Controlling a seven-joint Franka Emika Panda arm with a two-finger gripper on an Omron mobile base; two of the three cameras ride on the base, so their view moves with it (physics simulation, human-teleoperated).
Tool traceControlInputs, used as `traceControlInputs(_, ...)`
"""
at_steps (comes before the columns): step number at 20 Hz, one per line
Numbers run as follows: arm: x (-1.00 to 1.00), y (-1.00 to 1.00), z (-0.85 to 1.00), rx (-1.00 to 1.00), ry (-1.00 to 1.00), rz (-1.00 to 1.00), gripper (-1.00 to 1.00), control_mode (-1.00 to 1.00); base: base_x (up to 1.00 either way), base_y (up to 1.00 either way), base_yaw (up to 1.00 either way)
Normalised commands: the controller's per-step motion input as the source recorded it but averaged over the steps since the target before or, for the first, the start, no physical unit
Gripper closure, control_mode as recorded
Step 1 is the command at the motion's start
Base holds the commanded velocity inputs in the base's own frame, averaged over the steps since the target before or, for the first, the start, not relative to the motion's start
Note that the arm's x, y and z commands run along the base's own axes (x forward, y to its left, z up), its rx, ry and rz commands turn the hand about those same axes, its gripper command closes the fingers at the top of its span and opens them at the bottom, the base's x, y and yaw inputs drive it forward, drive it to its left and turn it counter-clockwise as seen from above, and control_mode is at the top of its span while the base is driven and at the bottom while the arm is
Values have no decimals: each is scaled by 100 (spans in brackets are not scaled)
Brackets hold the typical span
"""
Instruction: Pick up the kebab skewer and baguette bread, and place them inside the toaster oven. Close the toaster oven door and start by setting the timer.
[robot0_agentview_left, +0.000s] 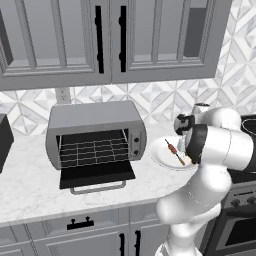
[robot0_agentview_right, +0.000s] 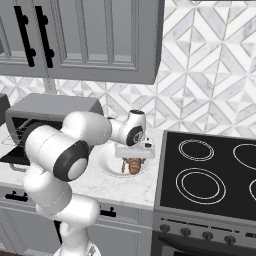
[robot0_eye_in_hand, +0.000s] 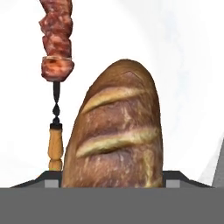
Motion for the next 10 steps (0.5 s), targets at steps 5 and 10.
traceControlInputs(5, -60, 27, 87, -1, 0, 11, 100, -100, 0, 0, 0)
traceControlInputs(10, -51, 55, 80, 0, -1, 15, 100, -100, 0, 0, 0)
